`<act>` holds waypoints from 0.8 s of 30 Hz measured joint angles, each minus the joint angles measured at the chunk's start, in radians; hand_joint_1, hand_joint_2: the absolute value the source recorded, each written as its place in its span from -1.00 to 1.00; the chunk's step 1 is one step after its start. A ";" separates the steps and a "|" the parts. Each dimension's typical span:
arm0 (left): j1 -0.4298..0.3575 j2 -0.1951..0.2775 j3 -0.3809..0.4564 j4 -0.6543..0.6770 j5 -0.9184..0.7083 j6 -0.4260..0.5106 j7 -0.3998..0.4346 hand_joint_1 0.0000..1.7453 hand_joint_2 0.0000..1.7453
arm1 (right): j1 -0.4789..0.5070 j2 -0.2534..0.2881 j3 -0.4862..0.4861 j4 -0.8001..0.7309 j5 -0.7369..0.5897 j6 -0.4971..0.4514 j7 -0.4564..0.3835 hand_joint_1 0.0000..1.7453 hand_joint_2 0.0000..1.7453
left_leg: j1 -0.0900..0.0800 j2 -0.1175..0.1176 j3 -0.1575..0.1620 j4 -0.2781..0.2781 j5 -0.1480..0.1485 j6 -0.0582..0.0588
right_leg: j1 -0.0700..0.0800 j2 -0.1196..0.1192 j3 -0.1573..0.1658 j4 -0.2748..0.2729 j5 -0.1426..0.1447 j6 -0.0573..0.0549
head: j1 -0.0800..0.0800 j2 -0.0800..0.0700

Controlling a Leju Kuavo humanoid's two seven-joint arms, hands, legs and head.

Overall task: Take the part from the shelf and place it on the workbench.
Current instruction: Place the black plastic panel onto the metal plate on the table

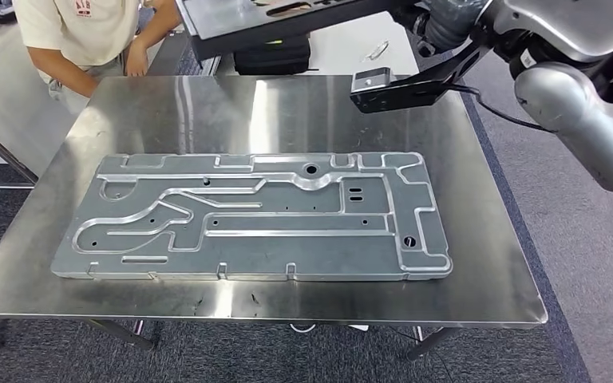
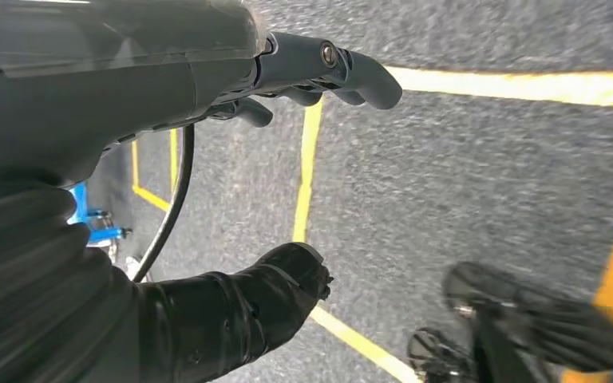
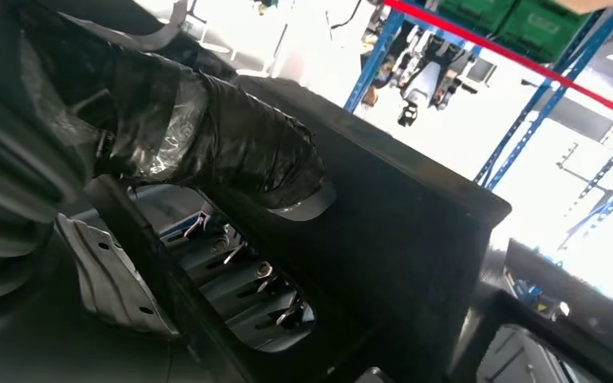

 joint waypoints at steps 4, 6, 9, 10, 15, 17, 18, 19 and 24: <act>0.000 0.000 0.000 0.000 -0.007 0.001 0.003 -1.00 1.00 | 0.029 -0.007 0.010 0.010 -0.005 -0.018 0.004 1.00 1.00 | -0.010 0.003 0.026 -0.094 0.058 0.016 | 0.003 0.002 0.021 0.002 -0.034 0.026 | -0.001 0.000; -0.003 0.000 0.000 0.000 -0.009 0.002 0.003 -1.00 1.00 | 0.058 -0.014 0.010 0.013 -0.008 -0.038 0.006 1.00 1.00 | -0.008 0.001 0.035 -0.097 0.054 0.026 | 0.001 0.001 0.023 0.008 -0.051 0.038 | 0.000 0.000; -0.008 0.001 0.000 0.000 -0.013 0.003 0.004 -1.00 1.00 | 0.116 -0.021 0.009 0.026 -0.005 -0.088 0.015 1.00 1.00 | -0.007 -0.002 0.051 -0.104 0.043 0.042 | 0.001 0.001 -0.052 0.146 -0.107 0.045 | 0.000 0.000; -0.010 0.002 0.000 0.000 -0.014 0.004 0.005 -1.00 1.00 | 0.145 -0.021 0.008 0.035 0.000 -0.108 0.021 1.00 1.00 | -0.008 -0.004 0.056 -0.104 0.037 0.046 | 0.002 0.001 -0.099 0.217 -0.125 0.046 | 0.000 0.000; -0.015 0.005 0.000 0.000 -0.024 0.004 0.020 -1.00 1.00 | 0.337 0.032 -0.009 0.116 0.066 -0.206 0.049 1.00 1.00 | -0.021 -0.017 0.099 -0.102 0.004 0.050 | 0.013 0.002 -0.156 0.160 0.019 0.018 | 0.000 0.000; -0.017 0.005 0.000 0.000 -0.027 0.004 0.026 -1.00 1.00 | 0.400 0.084 -0.026 0.166 0.095 -0.243 0.057 1.00 1.00 | -0.024 -0.016 0.103 -0.099 -0.004 0.045 | 0.023 0.001 -0.123 0.057 0.071 -0.003 | -0.002 0.000; -0.018 0.007 0.000 0.000 -0.028 0.004 0.028 -1.00 1.00 | 0.429 0.113 -0.033 0.192 0.104 -0.257 0.059 1.00 1.00 | -0.024 -0.015 0.100 -0.098 -0.007 0.043 | 0.027 0.001 -0.116 0.034 0.074 -0.007 | -0.004 0.000; -0.021 0.009 0.000 0.000 -0.028 0.004 0.029 -1.00 1.00 | 0.455 0.139 -0.038 0.217 0.108 -0.265 0.059 1.00 1.00 | -0.023 -0.014 0.097 -0.097 -0.008 0.041 | 0.028 0.001 -0.112 0.023 0.072 -0.005 | -0.005 0.000; -0.027 0.020 0.000 0.000 -0.031 -0.002 0.022 -1.00 1.00 | 0.565 0.250 -0.072 0.335 0.091 -0.274 0.048 1.00 1.00 | -0.020 -0.013 0.101 -0.103 -0.010 0.039 | 0.030 0.001 -0.108 0.016 0.065 -0.002 | -0.005 0.000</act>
